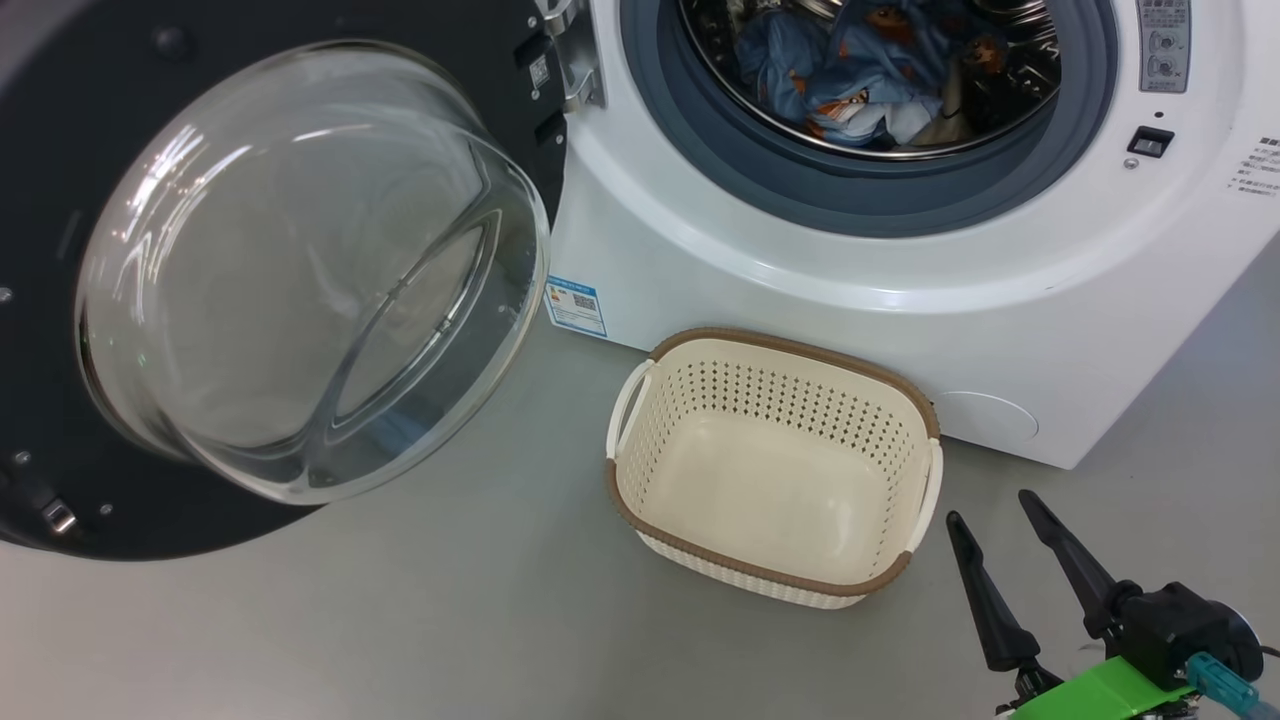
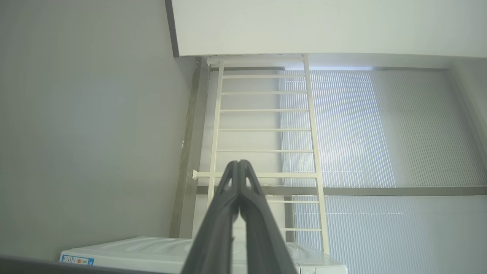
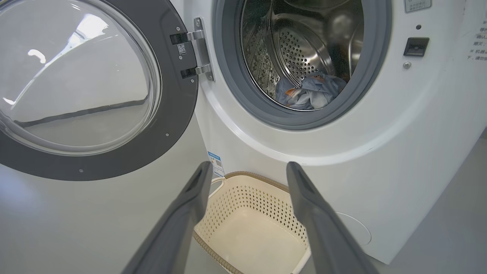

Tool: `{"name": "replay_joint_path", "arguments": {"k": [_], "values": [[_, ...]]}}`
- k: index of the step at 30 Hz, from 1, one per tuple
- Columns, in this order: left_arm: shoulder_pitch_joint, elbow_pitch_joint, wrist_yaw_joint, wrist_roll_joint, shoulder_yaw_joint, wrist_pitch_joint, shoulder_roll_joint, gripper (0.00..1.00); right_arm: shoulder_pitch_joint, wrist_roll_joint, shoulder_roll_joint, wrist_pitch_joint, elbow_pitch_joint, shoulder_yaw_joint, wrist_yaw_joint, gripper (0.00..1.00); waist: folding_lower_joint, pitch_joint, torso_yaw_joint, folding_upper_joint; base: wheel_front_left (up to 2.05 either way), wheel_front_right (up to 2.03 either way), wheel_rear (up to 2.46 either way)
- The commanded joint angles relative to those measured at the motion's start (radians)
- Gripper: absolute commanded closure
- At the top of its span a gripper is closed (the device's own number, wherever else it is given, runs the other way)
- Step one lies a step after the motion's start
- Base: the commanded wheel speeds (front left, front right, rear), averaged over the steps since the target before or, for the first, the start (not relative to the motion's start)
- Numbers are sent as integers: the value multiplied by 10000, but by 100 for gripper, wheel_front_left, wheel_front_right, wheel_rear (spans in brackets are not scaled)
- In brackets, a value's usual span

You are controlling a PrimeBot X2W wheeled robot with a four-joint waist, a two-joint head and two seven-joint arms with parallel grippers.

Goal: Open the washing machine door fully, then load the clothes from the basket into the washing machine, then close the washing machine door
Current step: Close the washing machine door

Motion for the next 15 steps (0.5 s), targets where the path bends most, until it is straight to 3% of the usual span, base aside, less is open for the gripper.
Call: {"name": "replay_joint_path", "arguments": {"k": [1,15], "values": [[-228,-165,-87,-18,62,115,692,100,-381,-104,-106,-48,-221,188,88,0,-1,4,-7,0,0,0,0],[-409,942,-632,-32,-546,1256,571,100,-358,-96,-132,-48,-178,210,88,0,-1,-157,-162,0,0,0,0]]}}
